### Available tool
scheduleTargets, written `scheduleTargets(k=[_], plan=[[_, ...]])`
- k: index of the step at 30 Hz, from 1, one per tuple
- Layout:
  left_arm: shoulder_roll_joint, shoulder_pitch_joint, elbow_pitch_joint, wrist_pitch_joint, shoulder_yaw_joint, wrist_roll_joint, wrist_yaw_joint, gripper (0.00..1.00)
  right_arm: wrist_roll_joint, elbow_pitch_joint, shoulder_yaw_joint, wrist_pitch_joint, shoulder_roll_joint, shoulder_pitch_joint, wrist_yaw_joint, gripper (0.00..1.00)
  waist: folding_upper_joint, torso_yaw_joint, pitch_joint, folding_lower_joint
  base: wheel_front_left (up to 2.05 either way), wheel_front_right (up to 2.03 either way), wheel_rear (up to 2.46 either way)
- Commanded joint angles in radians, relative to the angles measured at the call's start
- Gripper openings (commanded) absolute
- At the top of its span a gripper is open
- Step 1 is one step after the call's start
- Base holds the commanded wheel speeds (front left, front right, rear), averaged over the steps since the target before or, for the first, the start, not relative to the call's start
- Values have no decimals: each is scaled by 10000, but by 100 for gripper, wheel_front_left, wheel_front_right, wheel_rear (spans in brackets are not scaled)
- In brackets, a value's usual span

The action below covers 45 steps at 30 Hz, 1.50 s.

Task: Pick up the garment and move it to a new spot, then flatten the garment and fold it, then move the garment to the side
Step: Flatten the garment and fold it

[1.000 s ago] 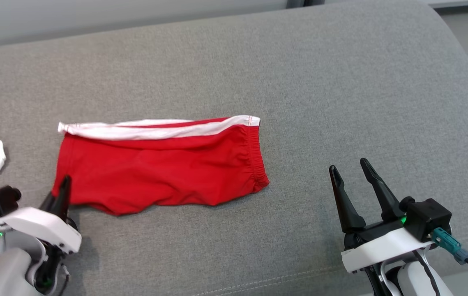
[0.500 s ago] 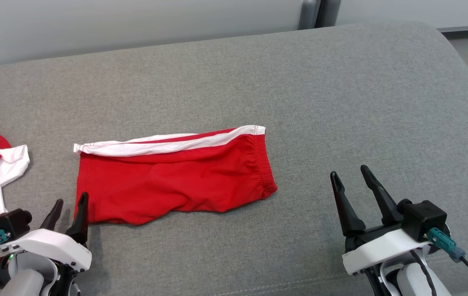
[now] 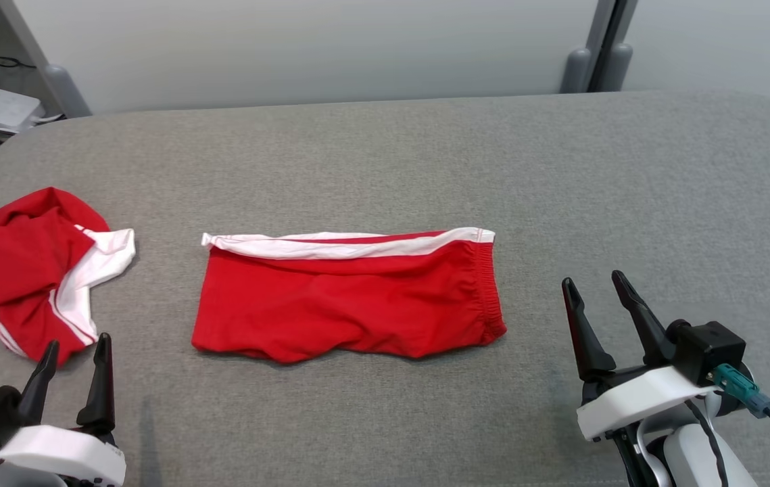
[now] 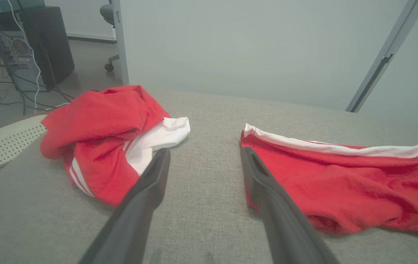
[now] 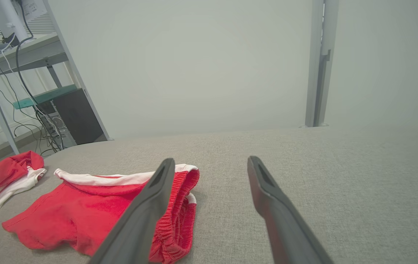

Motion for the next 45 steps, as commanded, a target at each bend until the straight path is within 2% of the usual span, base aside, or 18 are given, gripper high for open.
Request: scheduleTargets(k=[1,7,16,21,29,34,41,45], plan=[[216,-84,-440,-101,547,244,-64,100,23,-167,197,-116,-33,-270,0,100,0,156,-110,0,0,0,0],[-211,815,-1622,-101,1147,1002,-77,100,52,127,84,-116,-33,-289,0,100,0,439,-82,0,0,0,0],[-188,1007,-1794,-101,638,553,-79,100,351,909,-96,-116,-33,-789,0,100,0,1203,469,0,0,0,0],[145,687,-1798,-101,-49,172,-79,100,438,1655,-229,-116,-33,-1394,0,100,0,2019,793,0,0,0,0],[512,470,-1628,-101,-391,-264,-80,100,366,3068,-520,-116,-33,-1949,0,100,0,2803,1204,0,0,0,0],[670,358,-1631,-101,-527,-562,-80,100,302,3789,-902,-116,-33,-2214,0,100,0,3002,1560,0,0,0,0],[803,167,-1657,-101,-787,-874,-80,100,167,3940,-1268,-116,-33,-2182,0,100,0,3007,1880,0,0,0,0],[849,117,-1679,-101,-930,-963,-80,100,512,4373,-815,-116,-33,-2113,0,100,0,3005,1949,0,0,0,0]])
